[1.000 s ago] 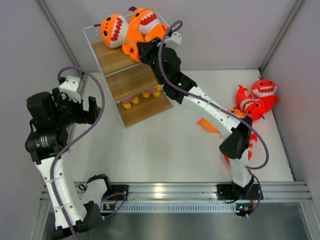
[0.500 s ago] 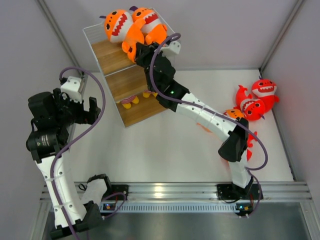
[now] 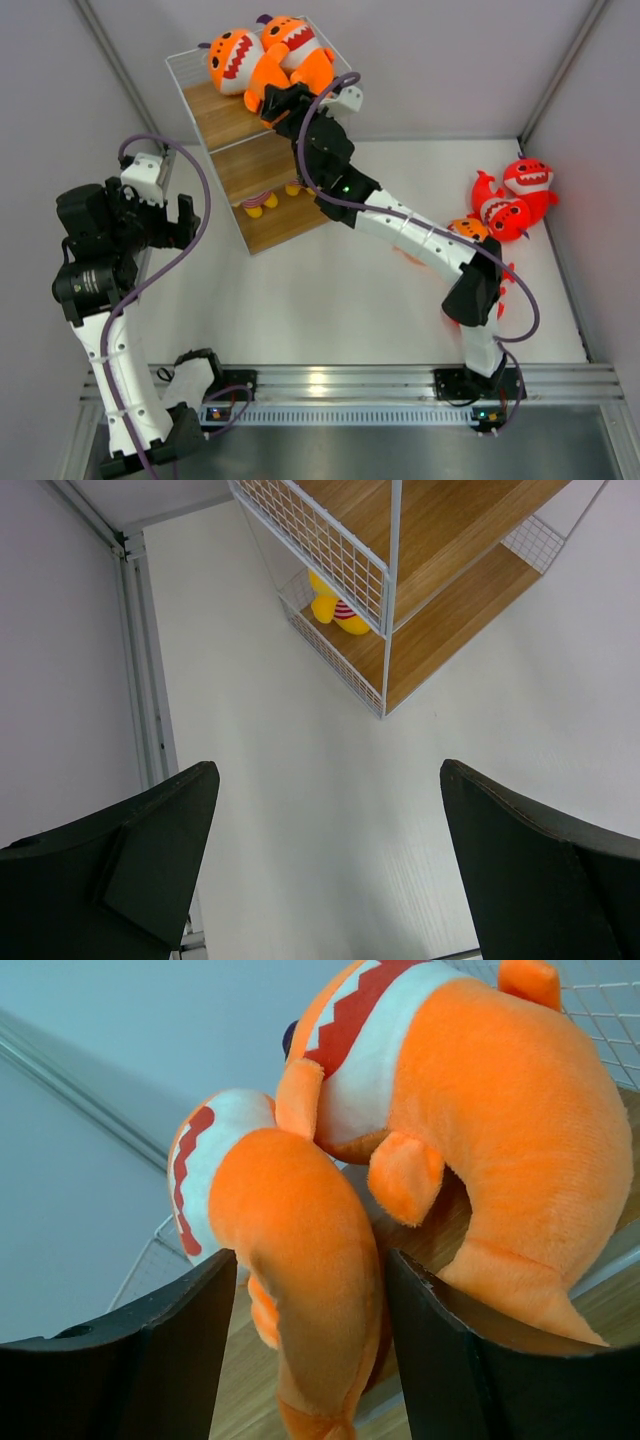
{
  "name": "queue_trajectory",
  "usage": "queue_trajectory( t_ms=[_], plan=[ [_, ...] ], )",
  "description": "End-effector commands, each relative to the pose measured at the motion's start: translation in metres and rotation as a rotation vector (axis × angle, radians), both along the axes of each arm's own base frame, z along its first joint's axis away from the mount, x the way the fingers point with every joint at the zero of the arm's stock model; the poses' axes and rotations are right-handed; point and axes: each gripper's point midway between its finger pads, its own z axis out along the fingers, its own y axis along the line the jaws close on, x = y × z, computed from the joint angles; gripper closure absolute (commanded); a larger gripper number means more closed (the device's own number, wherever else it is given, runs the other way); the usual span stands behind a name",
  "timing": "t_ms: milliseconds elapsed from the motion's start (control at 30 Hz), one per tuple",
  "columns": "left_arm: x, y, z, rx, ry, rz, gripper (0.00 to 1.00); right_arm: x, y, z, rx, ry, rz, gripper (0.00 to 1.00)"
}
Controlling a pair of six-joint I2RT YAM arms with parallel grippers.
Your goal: Place and organize the stuffed toys onto the shelf
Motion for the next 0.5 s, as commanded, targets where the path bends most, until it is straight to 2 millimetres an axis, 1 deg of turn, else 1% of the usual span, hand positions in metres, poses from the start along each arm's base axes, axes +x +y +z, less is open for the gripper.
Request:
queue_trajectory(
  t_ms=[0, 67, 100, 167, 200, 233, 267, 300, 333, 367, 400, 433, 467],
  plan=[
    [0.004, 0.000, 0.008, 0.014, -0.035, -0.005, 0.02, -0.034, -0.027, 0.068, 0.090, -0.116, 0.030, 0.39],
    [0.003, 0.001, 0.009, 0.014, -0.036, -0.003, 0.02, -0.040, -0.027, 0.071, 0.079, -0.134, 0.040, 0.36],
    [0.003, 0.001, 0.009, 0.016, -0.036, -0.003, 0.02, -0.043, -0.031, 0.076, 0.080, -0.143, 0.041, 0.36],
    [0.003, 0.001, 0.010, 0.016, -0.037, 0.000, 0.02, -0.051, -0.029, 0.082, 0.047, -0.172, 0.057, 0.32],
    [0.003, 0.001, 0.010, 0.016, -0.037, 0.000, 0.02, -0.056, -0.031, 0.090, 0.033, -0.192, 0.066, 0.31],
    [0.003, 0.001, 0.010, 0.016, -0.039, 0.000, 0.02, -0.062, -0.035, 0.103, 0.000, -0.224, 0.064, 0.27],
    [0.003, 0.002, 0.011, 0.020, -0.041, 0.002, 0.02, -0.067, -0.029, 0.102, -0.073, -0.227, 0.100, 0.25],
    [0.003, 0.003, 0.012, 0.023, -0.044, 0.008, 0.02, -0.073, -0.033, 0.110, -0.113, -0.239, 0.114, 0.22],
    [0.002, 0.003, 0.012, 0.024, -0.043, 0.010, 0.02, -0.080, -0.042, 0.126, -0.177, -0.268, 0.111, 0.18],
    [0.002, 0.004, 0.011, 0.026, -0.040, 0.013, 0.02, -0.084, -0.039, 0.116, -0.285, -0.246, 0.146, 0.16],
    [0.002, 0.003, 0.010, 0.024, -0.039, 0.013, 0.02, -0.092, -0.053, 0.120, -0.337, -0.240, 0.144, 0.14],
    [0.002, 0.003, 0.010, 0.023, -0.039, 0.010, 0.02, -0.096, -0.063, 0.118, -0.425, -0.243, 0.128, 0.12],
    [0.001, 0.003, 0.009, 0.021, -0.037, 0.011, 0.02, -0.098, -0.073, 0.111, -0.488, -0.230, 0.115, 0.08]
  ],
)
